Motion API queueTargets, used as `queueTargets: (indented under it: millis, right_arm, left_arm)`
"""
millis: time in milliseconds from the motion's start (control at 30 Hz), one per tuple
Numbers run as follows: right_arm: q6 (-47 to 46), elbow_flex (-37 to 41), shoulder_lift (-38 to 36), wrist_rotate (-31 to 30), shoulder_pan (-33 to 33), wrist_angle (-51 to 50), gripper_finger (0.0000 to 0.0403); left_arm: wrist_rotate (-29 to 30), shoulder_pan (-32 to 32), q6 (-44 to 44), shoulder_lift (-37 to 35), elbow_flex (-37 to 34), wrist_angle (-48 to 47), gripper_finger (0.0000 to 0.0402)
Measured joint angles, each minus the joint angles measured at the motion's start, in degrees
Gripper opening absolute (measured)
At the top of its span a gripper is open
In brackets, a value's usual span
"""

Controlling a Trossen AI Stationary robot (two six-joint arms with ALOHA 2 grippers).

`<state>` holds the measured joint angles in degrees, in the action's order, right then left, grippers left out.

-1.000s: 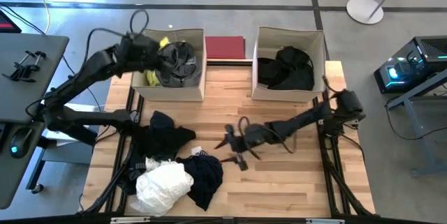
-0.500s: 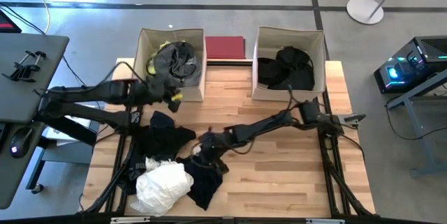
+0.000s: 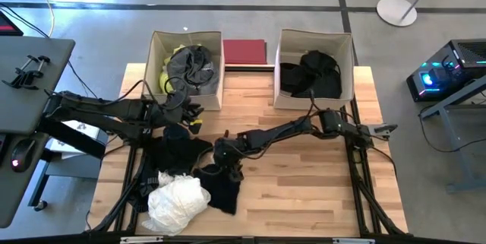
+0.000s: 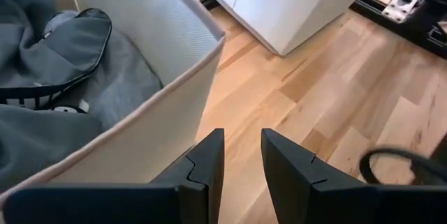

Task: Sort clothes
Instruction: Put the black boxers into the right brown laundry organizer

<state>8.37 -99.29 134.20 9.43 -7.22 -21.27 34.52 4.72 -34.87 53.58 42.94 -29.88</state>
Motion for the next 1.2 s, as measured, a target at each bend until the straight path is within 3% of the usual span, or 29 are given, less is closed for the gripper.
queueTargets:
  millis: [233,367,533,700,867,1033,1100,1200]
  right_arm:
    - [0.9,9.3,-11.7,-17.0,-3.7,-3.7,0.0021]
    - [-0.1,23.2,-25.7,-26.5,-6.0,0.3,0.0006]
    - [-7.7,42.5,-46.5,-29.5,-6.8,7.4,0.0009]
    - [-11.1,53.2,-65.7,-40.3,-9.8,12.5,0.0005]
    - [-11.4,55.2,-80.4,-59.1,-12.9,13.4,0.0007]
    - [-0.4,52.6,-89.2,-73.5,-11.9,14.7,0.0008]
    - [7.1,50.6,-90.8,-77.4,-9.8,17.8,0.0008]
    - [19.5,46.9,-91.5,-76.2,-5.0,26.2,0.0009]
  left_arm:
    - [8.0,3.8,0.1,-1.4,0.5,-0.2,0.0085]
    - [12.0,6.2,2.6,-2.7,1.4,1.4,0.0085]
    - [15.5,9.9,9.3,-2.6,1.4,8.5,0.0085]
    - [16.9,12.7,18.3,1.0,1.0,21.2,0.0085]
    - [16.4,14.2,25.3,9.0,1.0,33.5,0.0085]
    - [13.4,14.5,27.5,18.4,1.0,44.8,0.0085]
    - [12.3,14.5,27.6,21.7,0.9,47.8,0.0085]
    - [12.1,14.5,27.5,26.3,0.9,51.6,0.0085]
